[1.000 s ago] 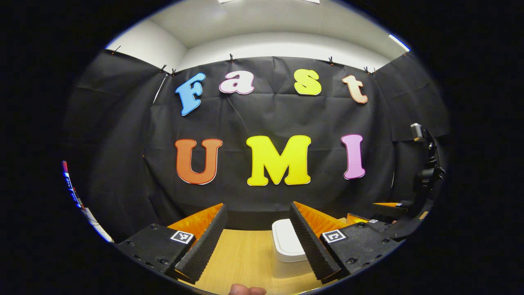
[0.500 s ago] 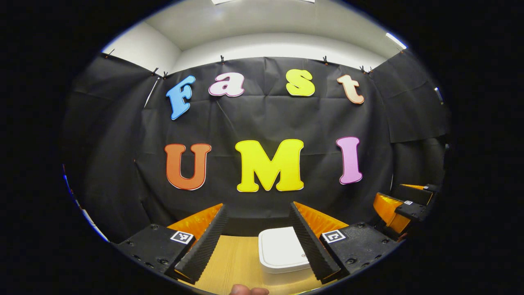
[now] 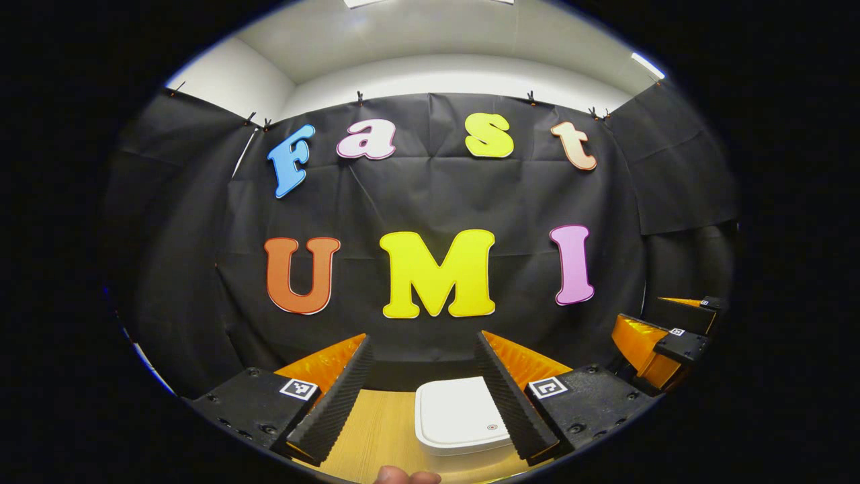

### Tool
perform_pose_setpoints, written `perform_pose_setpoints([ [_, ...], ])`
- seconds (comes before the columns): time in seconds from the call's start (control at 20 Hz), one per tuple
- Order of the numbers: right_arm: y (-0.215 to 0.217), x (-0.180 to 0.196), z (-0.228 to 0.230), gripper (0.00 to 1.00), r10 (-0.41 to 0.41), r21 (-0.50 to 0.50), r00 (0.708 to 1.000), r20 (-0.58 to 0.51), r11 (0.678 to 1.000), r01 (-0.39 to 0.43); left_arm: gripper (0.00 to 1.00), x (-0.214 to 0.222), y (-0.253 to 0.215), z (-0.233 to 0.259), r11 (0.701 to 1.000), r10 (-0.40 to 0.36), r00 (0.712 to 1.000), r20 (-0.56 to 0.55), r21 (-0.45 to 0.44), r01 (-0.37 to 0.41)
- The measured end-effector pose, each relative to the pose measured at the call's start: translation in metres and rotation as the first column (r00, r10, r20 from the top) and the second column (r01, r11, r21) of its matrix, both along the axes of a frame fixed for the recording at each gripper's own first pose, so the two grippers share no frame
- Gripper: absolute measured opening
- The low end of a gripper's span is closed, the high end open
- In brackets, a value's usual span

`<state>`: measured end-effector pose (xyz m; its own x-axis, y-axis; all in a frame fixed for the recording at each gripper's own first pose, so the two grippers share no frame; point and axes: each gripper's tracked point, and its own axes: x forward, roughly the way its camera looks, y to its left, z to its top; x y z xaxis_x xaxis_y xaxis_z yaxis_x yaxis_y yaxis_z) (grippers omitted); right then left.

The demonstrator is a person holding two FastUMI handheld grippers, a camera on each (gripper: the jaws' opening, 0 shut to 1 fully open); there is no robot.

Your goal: Press the lid of the desktop garbage bin to open it, pick up the crumpled paper on the desktop and throw it into the bin, then pick up the pop can on the desktop and drop it into the bin, and finally close the garbage bin lid.

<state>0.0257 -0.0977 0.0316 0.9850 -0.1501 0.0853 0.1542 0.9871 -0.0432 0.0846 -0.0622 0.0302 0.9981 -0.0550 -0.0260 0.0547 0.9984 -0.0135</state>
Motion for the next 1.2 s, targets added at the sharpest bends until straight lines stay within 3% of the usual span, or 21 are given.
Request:
perform_pose_setpoints([
  [0.75,0.006,0.001,-0.005,0.99,0.018,0.018,1.000,-0.020,1.000,-0.018,0.98,-0.006,-0.004,0.000,1.000,0.003,1.000,0.019,0.025,-0.003],
  [1.2,0.010,-0.001,-0.001,0.95,0.028,0.012,0.999,-0.019,1.000,-0.027,0.98,-0.009,-0.002,-0.003,0.999,0.025,1.000,0.014,0.037,-0.025],
])
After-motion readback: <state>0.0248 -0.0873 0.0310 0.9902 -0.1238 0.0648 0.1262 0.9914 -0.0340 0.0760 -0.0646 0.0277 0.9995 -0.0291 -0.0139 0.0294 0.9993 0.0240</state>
